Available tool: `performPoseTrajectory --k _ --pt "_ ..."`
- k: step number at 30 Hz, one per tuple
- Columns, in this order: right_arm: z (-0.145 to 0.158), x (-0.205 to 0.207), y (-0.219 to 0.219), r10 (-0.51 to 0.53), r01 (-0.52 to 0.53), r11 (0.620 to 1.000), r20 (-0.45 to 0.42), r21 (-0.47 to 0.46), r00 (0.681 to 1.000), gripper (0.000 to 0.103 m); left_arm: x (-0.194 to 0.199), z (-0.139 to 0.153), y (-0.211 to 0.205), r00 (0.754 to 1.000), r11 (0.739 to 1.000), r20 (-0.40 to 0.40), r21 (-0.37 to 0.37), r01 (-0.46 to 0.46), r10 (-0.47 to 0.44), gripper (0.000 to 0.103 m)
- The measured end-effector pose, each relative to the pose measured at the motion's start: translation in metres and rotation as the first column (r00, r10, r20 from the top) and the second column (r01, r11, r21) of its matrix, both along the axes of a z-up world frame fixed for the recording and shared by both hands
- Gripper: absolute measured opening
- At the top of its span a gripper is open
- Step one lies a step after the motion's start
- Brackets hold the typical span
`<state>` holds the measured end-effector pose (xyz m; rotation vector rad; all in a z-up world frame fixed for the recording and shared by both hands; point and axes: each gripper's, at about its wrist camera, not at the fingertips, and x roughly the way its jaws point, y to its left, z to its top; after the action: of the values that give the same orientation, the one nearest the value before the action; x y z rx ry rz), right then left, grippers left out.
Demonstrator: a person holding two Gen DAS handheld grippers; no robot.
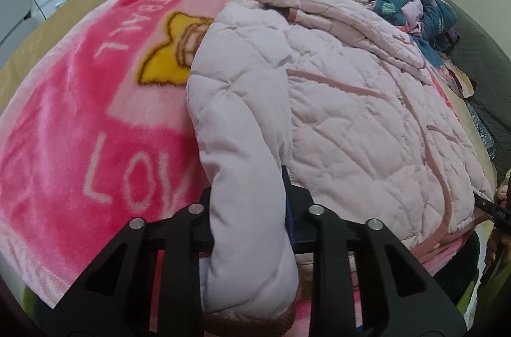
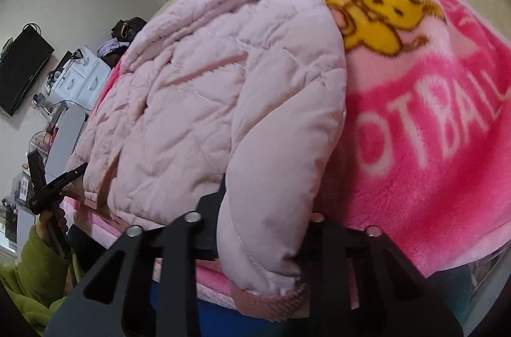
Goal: Fold large clothes
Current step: 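Grasp the ribbed hem with the left gripper while the right gripper grasps the hem beside it, then lift the hem with both grippers and fold it toward the collar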
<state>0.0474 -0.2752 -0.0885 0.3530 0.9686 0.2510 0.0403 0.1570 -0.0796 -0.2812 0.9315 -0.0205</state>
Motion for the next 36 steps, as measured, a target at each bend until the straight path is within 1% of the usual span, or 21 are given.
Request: performPoseTrajectory --k 2,7,12,15,17,20,28,36 --pt "0.008 -0.002 0.001 -0.002 0.002 1.000 0.027 -0.005 1.000 0.020 -0.001 0.005 -0.001 1.000 1.000 0.013 -0.003 0.004 -0.004 0.014" --pt "0.030 -0.007 0.003 -0.002 0.003 1.000 0.097 -0.007 0.995 0.019 -0.004 0.017 -0.004 0.999 1.000 0.044 -0.001 0.017 -0.017 0.012" --pt "0.052 -0.008 0.002 0.002 -0.006 1.000 0.162 0.024 0.987 0.018 -0.008 0.029 -0.005 0.996 1.000 0.080 -0.006 0.028 -0.027 0.010" --pt "0.059 -0.006 0.000 0.004 -0.012 0.999 0.187 0.042 0.982 0.018 -0.011 0.041 -0.008 0.993 0.999 0.109 -0.007 0.047 -0.046 0.009" --pt "0.062 -0.006 -0.001 0.005 -0.016 0.999 0.195 0.052 0.981 0.018 -0.012 0.046 -0.010 0.991 0.999 0.120 -0.005 0.053 -0.052 0.009" --pt "0.064 -0.004 -0.005 0.000 -0.012 0.998 0.198 0.059 0.980 0.018 -0.014 0.050 -0.007 0.990 0.998 0.134 -0.030 0.051 -0.046 0.009" --pt "0.068 0.000 -0.011 -0.001 -0.018 0.996 0.215 0.086 0.977 0.018 -0.010 0.060 -0.003 0.987 0.997 0.156 -0.050 0.051 -0.043 0.009" --pt "0.104 0.018 -0.014 0.001 -0.032 0.994 0.294 0.101 0.956 0.018 0.006 0.089 0.006 0.976 0.996 0.218 -0.081 0.042 -0.023 0.009"
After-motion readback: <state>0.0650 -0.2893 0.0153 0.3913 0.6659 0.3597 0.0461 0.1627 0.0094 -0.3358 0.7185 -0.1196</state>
